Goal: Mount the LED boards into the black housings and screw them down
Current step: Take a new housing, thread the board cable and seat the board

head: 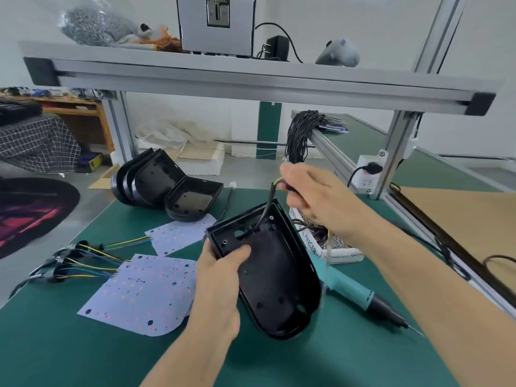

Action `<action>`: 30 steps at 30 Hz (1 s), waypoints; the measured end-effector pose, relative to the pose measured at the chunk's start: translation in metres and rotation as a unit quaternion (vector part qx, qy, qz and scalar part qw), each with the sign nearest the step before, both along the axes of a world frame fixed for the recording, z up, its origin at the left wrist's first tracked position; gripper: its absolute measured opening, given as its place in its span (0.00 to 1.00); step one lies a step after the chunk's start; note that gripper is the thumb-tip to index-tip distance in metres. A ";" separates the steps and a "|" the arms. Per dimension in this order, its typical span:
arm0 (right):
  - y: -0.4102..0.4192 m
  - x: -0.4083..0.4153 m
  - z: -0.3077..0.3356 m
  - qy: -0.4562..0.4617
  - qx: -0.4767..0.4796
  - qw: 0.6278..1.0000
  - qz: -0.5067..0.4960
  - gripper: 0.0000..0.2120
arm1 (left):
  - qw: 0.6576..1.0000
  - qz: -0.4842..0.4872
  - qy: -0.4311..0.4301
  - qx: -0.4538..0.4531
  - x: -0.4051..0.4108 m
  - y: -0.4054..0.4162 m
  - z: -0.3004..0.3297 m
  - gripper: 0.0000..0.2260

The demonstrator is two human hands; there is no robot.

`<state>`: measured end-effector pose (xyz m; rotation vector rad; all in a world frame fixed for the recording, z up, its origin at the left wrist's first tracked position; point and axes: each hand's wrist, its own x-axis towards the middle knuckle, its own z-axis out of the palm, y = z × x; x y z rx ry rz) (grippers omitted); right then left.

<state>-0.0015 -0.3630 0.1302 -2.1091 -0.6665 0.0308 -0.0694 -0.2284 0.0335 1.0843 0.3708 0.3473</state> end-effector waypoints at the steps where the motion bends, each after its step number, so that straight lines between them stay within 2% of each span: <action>1: 0.004 0.001 0.003 -0.033 -0.038 0.999 0.004 0.21 | 1.000 0.000 -0.013 0.005 -0.003 -0.001 0.003 0.12; 3: 0.015 -0.003 0.004 -0.093 -0.167 0.980 0.051 0.16 | 0.999 0.014 -0.037 -0.001 -0.008 -0.002 0.008 0.12; 5: 0.029 -0.011 -0.005 -0.096 -0.235 0.963 0.091 0.12 | 0.998 0.016 -0.058 0.006 -0.011 -0.001 0.014 0.14; 8: 0.044 -0.020 -0.023 -0.092 -0.200 0.973 0.069 0.12 | 0.998 0.026 -0.051 0.017 -0.012 0.004 0.018 0.17; 10: 0.044 -0.022 -0.035 -0.108 -0.148 0.983 0.028 0.12 | 0.998 0.049 -0.028 0.009 -0.014 0.012 0.014 0.16; 14: 0.041 -0.031 -0.053 -0.181 -0.070 0.981 -0.003 0.06 | 0.998 0.053 0.000 0.040 -0.021 0.020 0.000 0.12; 18: 0.053 -0.035 -0.062 -0.241 -0.084 0.967 -0.024 0.08 | 0.994 0.052 -0.008 0.093 -0.018 0.020 -0.002 0.16; 22: 0.063 -0.032 -0.069 -0.223 -0.143 0.963 -0.054 0.09 | 0.994 0.041 -0.003 0.101 -0.014 0.020 -0.004 0.17; 25: 0.066 -0.028 -0.066 -0.194 -0.138 0.969 -0.066 0.08 | 0.992 0.031 -0.003 0.125 -0.014 0.020 -0.007 0.23; 30: 0.074 -0.028 -0.065 -0.237 -0.173 0.947 -0.130 0.09 | 0.981 0.030 -0.037 0.186 -0.010 0.016 -0.006 0.25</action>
